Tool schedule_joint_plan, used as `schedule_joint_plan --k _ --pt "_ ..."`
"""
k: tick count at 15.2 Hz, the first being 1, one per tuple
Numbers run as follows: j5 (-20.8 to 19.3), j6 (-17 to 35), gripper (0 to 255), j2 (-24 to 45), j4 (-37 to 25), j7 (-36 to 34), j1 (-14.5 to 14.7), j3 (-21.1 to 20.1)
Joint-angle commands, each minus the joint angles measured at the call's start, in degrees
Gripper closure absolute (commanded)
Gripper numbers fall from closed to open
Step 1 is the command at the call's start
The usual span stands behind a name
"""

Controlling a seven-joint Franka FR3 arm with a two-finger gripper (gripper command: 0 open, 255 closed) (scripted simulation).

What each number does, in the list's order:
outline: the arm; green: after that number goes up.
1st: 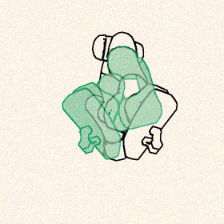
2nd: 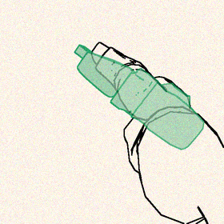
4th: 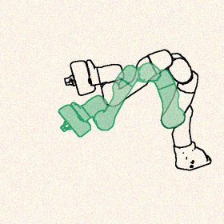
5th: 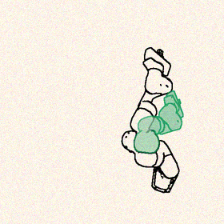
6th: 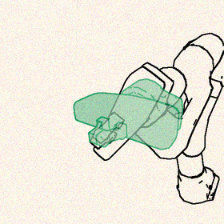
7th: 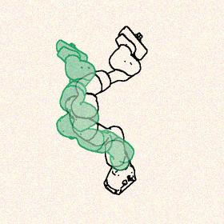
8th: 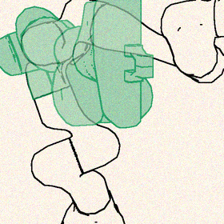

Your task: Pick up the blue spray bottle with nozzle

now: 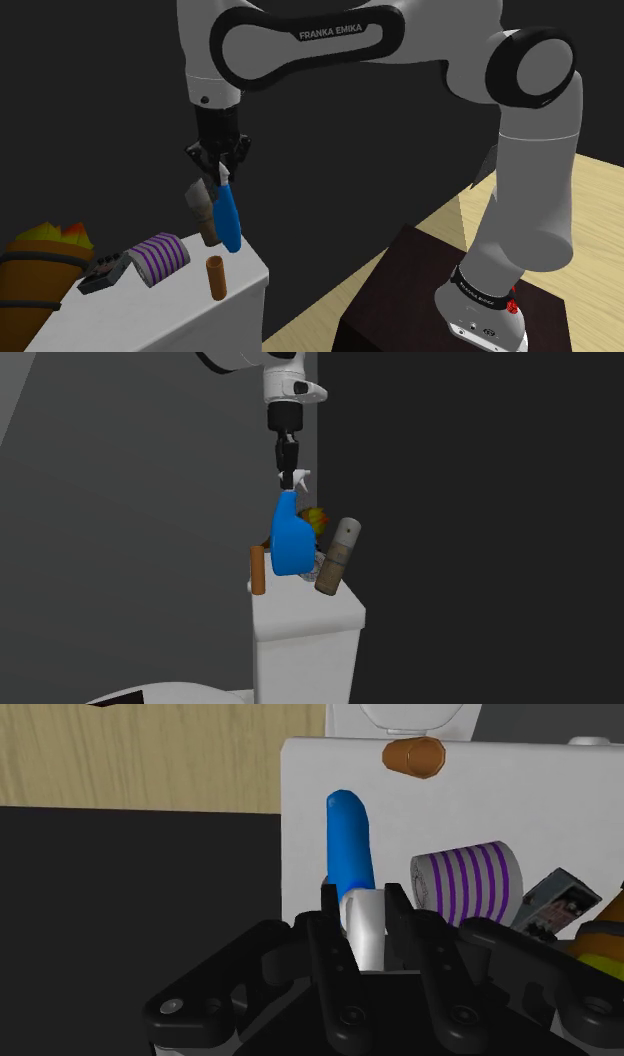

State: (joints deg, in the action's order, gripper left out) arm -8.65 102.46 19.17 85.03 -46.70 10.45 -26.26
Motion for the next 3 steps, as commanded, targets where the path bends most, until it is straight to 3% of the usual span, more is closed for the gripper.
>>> schedule_joint_plan --k 1,3 --pt "0.0 -1.6 255 0.1 -1.6 -0.1 0.3 -0.1" --pt "0.0 -1.7 255 0.1 -1.7 -0.1 0.3 -0.1"
